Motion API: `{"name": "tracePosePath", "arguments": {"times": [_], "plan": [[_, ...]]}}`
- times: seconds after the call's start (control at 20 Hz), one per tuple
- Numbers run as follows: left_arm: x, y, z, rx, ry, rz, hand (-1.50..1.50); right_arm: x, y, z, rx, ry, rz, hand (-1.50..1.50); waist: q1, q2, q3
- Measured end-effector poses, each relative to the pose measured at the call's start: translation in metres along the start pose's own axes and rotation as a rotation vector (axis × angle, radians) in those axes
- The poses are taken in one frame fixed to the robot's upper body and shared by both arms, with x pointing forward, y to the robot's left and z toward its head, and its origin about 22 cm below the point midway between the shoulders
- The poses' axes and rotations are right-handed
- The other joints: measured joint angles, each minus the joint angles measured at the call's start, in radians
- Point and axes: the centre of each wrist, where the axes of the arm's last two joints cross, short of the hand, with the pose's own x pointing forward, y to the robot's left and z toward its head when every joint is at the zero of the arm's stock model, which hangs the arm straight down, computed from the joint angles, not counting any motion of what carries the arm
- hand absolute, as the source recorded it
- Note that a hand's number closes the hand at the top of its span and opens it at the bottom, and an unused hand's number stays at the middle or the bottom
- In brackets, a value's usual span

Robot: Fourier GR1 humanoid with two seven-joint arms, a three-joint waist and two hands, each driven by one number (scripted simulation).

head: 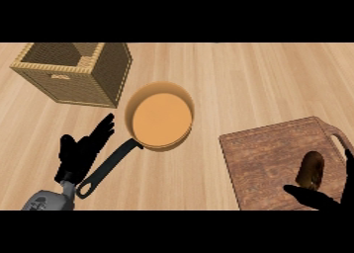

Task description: Pick the sweet potato from the cutting board and place it in the pot

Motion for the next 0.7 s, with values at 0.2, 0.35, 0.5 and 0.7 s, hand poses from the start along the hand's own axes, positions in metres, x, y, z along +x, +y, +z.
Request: {"name": "tracePosePath", "arguments": {"times": [0.2,0.35,0.5,0.7], "plan": [[0.004,0.001,-0.004,-0.002,0.004,0.0,0.0,-0.014,0.004,-0.014,0.013,0.012,-0.063,-1.5,0.001,0.0,0.0],[0.001,-0.008,-0.001,-0.004,0.005,0.001,0.0,-0.031,0.009,-0.022,0.02,0.011,-0.081,1.5,0.001,-0.002,-0.004],[0.004,-0.004,0.0,-0.011,0.002,-0.001,0.0,-0.042,0.008,-0.024,0.032,-0.056,0.002,1.5,0.004,-0.006,-0.011],[0.0,-0.001,0.002,-0.01,0.005,-0.005,0.0,-0.054,0.012,-0.031,0.017,-0.094,-0.018,1.5,0.002,-0.011,-0.022]]}}
